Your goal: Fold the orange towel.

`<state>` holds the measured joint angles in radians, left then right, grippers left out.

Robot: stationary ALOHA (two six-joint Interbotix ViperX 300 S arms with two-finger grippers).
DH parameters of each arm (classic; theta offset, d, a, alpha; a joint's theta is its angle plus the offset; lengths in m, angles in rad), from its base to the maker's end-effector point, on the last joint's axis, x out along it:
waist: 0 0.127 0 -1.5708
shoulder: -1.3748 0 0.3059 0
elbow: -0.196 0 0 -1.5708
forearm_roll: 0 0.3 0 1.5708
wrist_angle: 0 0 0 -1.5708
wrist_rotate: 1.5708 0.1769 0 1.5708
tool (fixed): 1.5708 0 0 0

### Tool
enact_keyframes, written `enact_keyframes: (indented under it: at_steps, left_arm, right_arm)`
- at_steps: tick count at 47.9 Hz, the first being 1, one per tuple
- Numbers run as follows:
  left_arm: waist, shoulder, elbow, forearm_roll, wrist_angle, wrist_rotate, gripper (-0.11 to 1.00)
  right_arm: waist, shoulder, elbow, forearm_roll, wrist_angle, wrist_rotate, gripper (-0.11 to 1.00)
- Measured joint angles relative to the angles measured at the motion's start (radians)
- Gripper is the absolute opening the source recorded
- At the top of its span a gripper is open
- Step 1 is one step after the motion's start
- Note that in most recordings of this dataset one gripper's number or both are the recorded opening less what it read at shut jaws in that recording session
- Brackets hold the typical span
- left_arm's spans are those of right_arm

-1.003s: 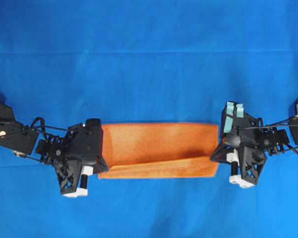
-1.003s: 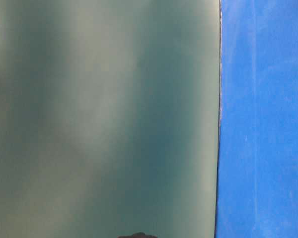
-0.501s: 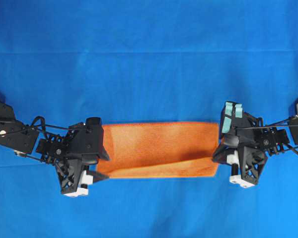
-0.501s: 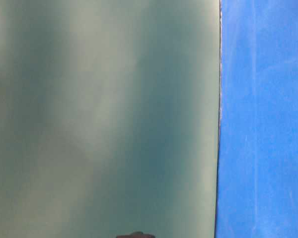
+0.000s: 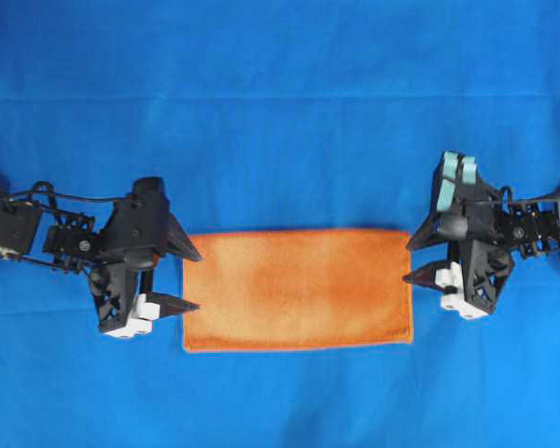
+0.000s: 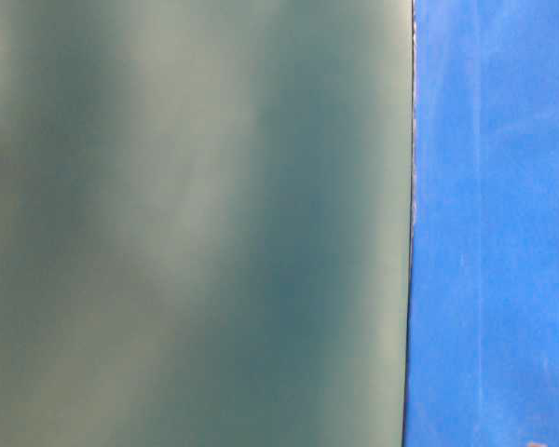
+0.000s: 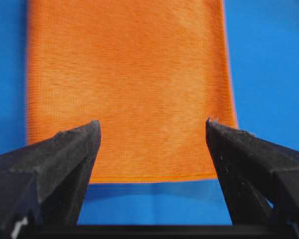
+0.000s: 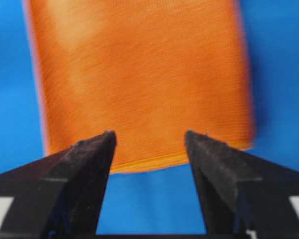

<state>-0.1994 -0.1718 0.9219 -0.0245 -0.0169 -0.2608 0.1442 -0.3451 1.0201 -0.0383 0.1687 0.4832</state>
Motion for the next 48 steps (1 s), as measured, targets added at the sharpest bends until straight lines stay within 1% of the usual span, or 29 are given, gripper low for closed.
enact_keyframes:
  at_steps: [5,13,22,30,40,48]
  left_arm:
    - [0.021,-0.006,0.009,-0.002,-0.005,0.003,0.79]
    - [0.025,-0.005,0.008,-0.002,-0.006,0.006,0.79]
    - [0.031,0.037,0.008,0.0,-0.003,0.009,0.79]
    - [0.057,0.083,0.008,-0.002,0.0,0.011,0.82]
    - [0.101,0.143,0.008,-0.002,0.0,0.048,0.85]
    - [0.112,0.149,0.008,-0.002,0.0,0.066,0.85]
  right_arm:
    - [-0.018,-0.003,0.0,-0.015,0.0,-0.006,0.61]
    - [-0.028,0.003,-0.002,-0.021,-0.003,-0.006,0.61]
    - [-0.051,0.061,-0.018,-0.029,-0.005,-0.006,0.61]
    - [-0.091,0.138,-0.034,-0.055,-0.006,-0.006,0.61]
    - [-0.101,0.202,-0.04,-0.067,-0.028,-0.006,0.61]
    - [-0.101,0.229,-0.04,-0.067,-0.04,-0.006,0.61]
